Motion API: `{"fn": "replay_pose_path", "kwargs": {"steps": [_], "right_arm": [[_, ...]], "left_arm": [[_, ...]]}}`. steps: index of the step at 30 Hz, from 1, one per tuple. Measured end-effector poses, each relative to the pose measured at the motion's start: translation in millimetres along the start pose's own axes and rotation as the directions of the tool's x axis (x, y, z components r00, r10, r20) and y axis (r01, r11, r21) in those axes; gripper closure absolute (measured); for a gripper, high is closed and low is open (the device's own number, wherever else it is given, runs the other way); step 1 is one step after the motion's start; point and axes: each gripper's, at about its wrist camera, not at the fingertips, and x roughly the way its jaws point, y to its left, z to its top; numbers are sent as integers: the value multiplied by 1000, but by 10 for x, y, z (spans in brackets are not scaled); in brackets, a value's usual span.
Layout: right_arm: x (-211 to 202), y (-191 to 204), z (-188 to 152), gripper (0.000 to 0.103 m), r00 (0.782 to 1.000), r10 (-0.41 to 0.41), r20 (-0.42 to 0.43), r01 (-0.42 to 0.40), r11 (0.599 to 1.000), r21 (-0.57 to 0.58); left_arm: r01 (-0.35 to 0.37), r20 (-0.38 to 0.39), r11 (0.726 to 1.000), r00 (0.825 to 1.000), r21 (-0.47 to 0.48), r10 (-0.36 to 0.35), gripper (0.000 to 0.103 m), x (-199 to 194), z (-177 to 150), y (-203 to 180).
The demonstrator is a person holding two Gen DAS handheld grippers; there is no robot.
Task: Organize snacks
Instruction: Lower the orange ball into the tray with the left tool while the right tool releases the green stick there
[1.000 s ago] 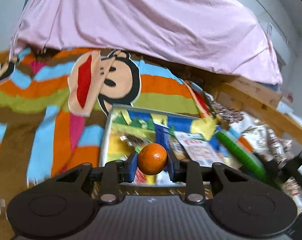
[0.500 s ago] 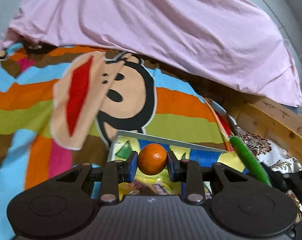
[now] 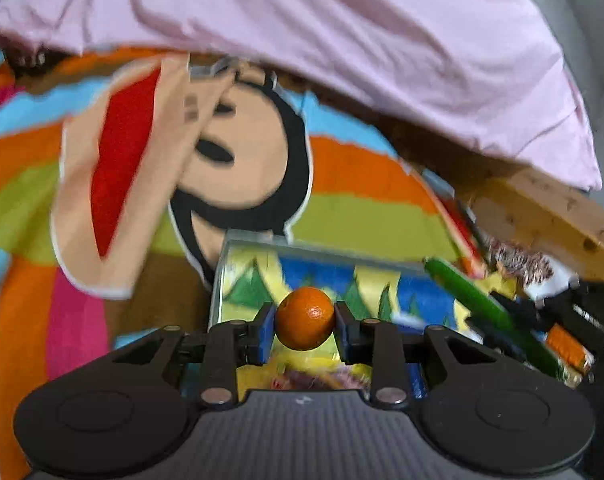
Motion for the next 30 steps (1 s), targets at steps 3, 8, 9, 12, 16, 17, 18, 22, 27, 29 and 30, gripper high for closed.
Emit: {"fn": "replay_pose_path", "kwargs": {"steps": [3, 8, 9, 12, 16, 17, 18, 22, 27, 29, 30], "right_arm": [[143, 64, 40, 84, 999, 16, -52, -18, 999, -33], [289, 75, 116, 84, 992, 44, -120, -44, 999, 4], [319, 79, 125, 84, 990, 51, -128, -50, 999, 13], [343, 113, 140, 85, 989, 61, -135, -60, 998, 11], [340, 137, 149, 84, 991, 50, -123, -50, 999, -2], [335, 132, 154, 83, 991, 50, -124, -50, 999, 1], [340, 123, 157, 83, 991, 49, -123, -48, 999, 6], [308, 82, 157, 69, 993, 32, -111, -30, 999, 25], [166, -64, 115, 44, 995, 17, -102, -6, 994, 109], [64, -175, 104, 40, 996, 7, -91, 8, 986, 168], [10, -233, 102, 37, 996, 4, -86, 12, 981, 194]], "left_arm": [[6, -45, 999, 999, -45, -8, 69, 109, -70, 98], [20, -48, 998, 999, -60, -23, 69, 97, -76, 127], [24, -48, 998, 998, -64, -27, 69, 100, -76, 130], [24, -48, 998, 998, -62, -27, 69, 104, -81, 125], [31, -47, 998, 998, -59, -34, 69, 125, -75, 96], [34, -47, 998, 998, -53, -36, 69, 126, -76, 85], [33, -48, 998, 998, -45, -35, 69, 129, -77, 70], [34, -50, 999, 998, -36, -36, 65, 130, -72, 56], [61, -31, 994, 997, -87, -64, 39, 87, -47, 109], [86, -4, 990, 996, -108, -87, 36, 55, -46, 130], [98, 16, 989, 995, -111, -97, 32, 27, -47, 132]]}}
